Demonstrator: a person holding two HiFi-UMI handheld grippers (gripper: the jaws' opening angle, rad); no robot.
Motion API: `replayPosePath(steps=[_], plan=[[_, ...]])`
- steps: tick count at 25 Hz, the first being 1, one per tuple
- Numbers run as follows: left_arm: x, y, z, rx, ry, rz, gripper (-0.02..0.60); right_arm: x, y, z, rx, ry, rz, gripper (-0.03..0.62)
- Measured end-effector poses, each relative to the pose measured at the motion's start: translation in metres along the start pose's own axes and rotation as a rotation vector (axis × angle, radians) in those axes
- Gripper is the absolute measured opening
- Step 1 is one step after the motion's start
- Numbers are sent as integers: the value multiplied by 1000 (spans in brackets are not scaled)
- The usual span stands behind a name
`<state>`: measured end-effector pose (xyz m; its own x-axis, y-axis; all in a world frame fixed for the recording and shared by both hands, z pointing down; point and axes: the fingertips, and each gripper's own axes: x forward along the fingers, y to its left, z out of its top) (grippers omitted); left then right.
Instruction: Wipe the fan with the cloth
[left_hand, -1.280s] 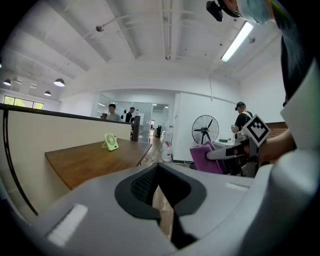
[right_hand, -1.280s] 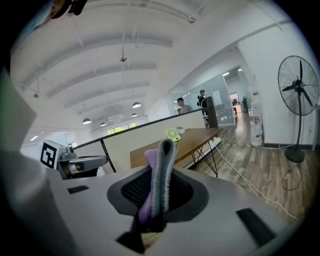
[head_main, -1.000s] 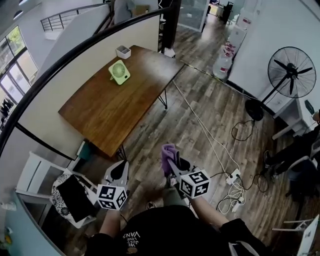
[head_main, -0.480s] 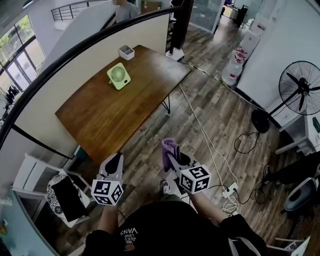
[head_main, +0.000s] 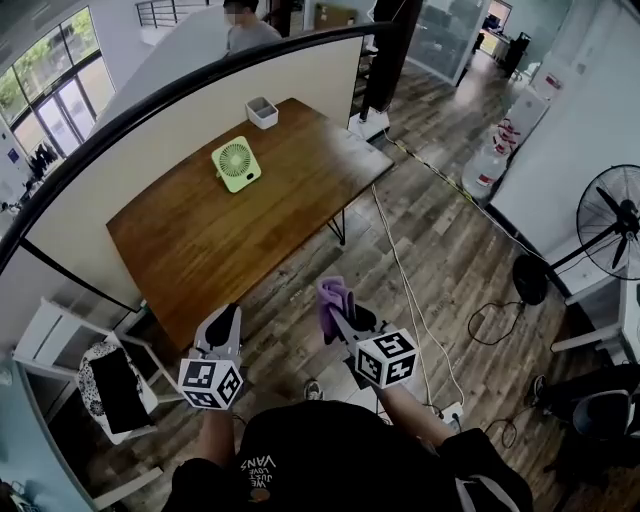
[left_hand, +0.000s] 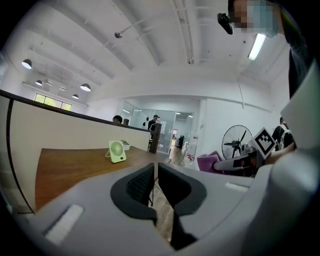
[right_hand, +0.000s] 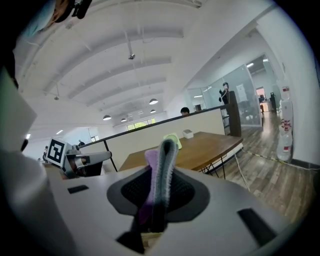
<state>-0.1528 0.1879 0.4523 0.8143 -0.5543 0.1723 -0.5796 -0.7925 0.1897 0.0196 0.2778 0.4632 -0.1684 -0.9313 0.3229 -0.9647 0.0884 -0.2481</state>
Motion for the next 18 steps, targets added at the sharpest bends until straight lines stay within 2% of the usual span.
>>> replayPosePath(steps=[9, 18], plan=[[14, 2, -7, -34, 41, 91, 15, 16, -21, 3, 23, 22, 79, 84], [70, 18, -5, -48, 55, 63, 20, 49, -51, 12, 40, 35, 64, 84]])
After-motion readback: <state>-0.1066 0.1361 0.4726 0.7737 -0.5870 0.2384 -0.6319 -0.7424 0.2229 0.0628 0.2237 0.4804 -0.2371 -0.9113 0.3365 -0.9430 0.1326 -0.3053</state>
